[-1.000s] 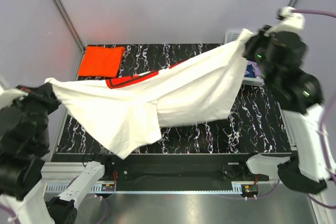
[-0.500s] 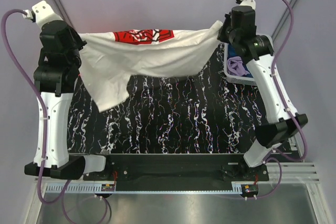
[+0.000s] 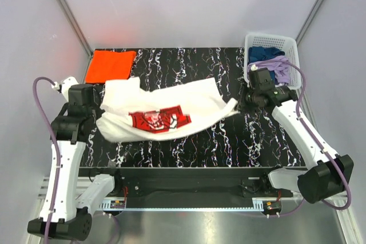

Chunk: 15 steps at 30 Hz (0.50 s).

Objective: Fold and stack the t-shirts
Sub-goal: Flatten the tshirt out

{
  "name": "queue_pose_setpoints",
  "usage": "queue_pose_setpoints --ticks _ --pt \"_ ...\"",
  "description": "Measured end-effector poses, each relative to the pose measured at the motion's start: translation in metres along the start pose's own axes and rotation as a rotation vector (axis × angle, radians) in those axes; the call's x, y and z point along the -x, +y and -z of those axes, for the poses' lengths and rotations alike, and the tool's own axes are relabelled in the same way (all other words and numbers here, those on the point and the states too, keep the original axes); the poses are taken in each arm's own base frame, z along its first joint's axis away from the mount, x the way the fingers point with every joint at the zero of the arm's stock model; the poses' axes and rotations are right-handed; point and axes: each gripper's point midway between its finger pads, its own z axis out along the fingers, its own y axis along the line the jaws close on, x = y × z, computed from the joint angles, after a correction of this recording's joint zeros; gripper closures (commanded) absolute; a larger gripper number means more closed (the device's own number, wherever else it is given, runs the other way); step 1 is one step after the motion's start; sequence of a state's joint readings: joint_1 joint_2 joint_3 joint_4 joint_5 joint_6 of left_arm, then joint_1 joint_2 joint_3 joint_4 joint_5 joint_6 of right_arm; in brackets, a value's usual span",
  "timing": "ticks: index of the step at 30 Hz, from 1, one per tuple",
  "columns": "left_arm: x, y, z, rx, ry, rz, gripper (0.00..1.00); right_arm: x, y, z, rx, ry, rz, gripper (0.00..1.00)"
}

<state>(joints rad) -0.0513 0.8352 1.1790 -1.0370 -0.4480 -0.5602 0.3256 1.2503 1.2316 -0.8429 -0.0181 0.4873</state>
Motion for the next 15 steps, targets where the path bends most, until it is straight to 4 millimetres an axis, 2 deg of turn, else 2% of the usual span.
queue_pose_setpoints --ticks 2,4,6,9,11,13,15 --pt "-0.008 0.000 -0.003 0.014 0.045 -0.015 1.00 -0.026 -0.016 -0.005 -0.048 0.085 -0.002 1.00" --pt "-0.001 -0.003 0.002 0.006 0.046 -0.013 1.00 -0.032 -0.020 0.001 -0.065 0.103 0.004 1.00" --pt "0.020 -0.008 0.015 -0.025 -0.004 0.016 1.00 -0.025 -0.019 0.013 -0.067 0.076 0.016 1.00" --pt "0.069 -0.020 0.049 -0.109 -0.134 0.088 1.00 0.002 -0.009 0.040 -0.046 -0.020 0.026 1.00" --pt "0.094 -0.025 0.067 -0.153 -0.205 0.128 0.97 0.019 -0.001 0.058 -0.020 -0.090 0.027 1.00" --pt "0.108 -0.029 0.075 -0.182 -0.249 0.153 0.96 0.027 0.003 0.070 -0.003 -0.133 0.025 1.00" --pt "0.109 -0.034 0.072 -0.193 -0.247 0.153 0.96 0.025 0.000 0.073 -0.007 -0.137 0.024 1.00"
